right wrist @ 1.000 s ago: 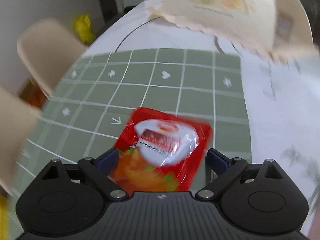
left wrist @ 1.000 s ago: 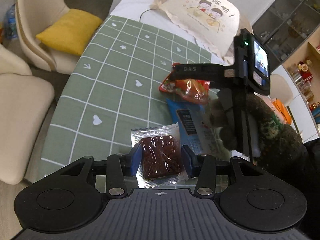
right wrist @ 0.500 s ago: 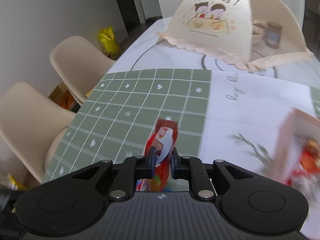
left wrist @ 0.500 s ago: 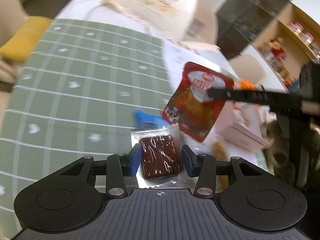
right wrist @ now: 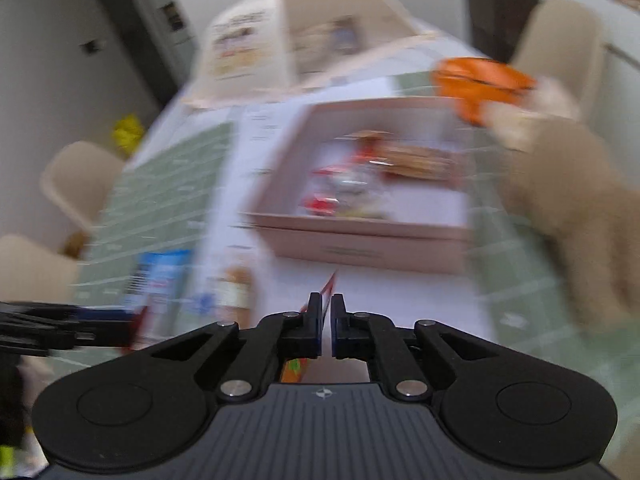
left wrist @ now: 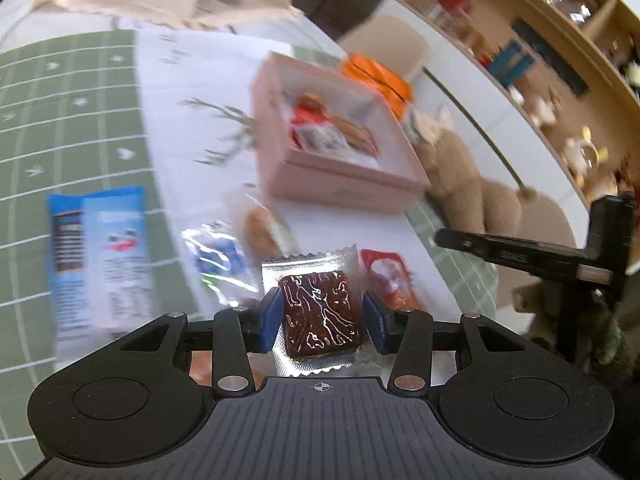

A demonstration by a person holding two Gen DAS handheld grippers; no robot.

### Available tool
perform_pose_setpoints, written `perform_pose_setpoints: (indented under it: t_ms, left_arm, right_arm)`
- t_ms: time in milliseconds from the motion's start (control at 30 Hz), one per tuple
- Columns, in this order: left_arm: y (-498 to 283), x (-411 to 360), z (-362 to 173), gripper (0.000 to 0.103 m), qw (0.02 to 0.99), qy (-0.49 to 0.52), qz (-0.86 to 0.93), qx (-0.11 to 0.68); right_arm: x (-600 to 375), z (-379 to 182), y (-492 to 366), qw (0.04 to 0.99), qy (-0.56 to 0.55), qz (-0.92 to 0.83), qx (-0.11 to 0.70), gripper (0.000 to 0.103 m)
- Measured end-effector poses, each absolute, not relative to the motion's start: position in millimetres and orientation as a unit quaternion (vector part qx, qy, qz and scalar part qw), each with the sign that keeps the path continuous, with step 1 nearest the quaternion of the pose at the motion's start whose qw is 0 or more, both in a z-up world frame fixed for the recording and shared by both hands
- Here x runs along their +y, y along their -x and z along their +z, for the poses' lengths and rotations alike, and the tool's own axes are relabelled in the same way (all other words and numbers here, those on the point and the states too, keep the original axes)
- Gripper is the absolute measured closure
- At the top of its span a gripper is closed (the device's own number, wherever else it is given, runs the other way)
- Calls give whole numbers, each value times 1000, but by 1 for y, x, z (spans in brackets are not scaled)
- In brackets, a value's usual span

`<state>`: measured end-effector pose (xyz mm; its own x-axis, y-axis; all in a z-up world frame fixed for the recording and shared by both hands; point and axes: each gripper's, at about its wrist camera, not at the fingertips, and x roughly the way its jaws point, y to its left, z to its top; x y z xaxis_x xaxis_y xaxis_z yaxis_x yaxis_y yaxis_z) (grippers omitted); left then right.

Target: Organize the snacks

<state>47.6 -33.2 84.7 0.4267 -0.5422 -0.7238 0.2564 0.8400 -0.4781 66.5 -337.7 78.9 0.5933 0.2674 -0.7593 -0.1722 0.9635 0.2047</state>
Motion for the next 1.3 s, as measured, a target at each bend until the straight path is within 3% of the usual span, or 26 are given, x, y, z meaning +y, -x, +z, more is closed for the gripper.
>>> perform_pose_setpoints:
  t_ms: [33, 100, 167, 333, 567, 767, 1033, 1300]
  left_arm:
    - [-47, -39, 84, 54, 830, 141, -245, 482]
    - [-46, -48, 82, 54, 827, 127, -248, 488]
    - [-44, -52, 80, 54, 827, 117, -243, 494]
    - [-46, -49, 80, 54, 827, 111, -231, 500]
    - [-50, -54, 74, 54, 819, 112, -234, 512]
    - [-50, -59, 70, 54, 815, 105, -233, 520]
    - [-47, -58, 71, 54, 822, 82, -221, 518]
    - [-47, -32, 74, 54, 837, 101, -187, 505]
  right_arm:
    - [-344, 73, -64, 892, -57, 107, 436, 87]
    - [-354, 57, -61, 886, -85, 90, 446, 45]
    - [-357, 45, -56, 882, -111, 81, 450, 35]
    - [-340, 20, -46, 878, -89, 61, 466, 35]
    - [-317, 6, -34, 890, -27, 63, 450, 12]
    - [-310, 9, -27, 884, -45, 124, 449, 11]
    - [-278, 2, -27, 892, 56, 116, 434, 11]
    - [-278, 40, -25, 925, 11, 109, 363, 12]
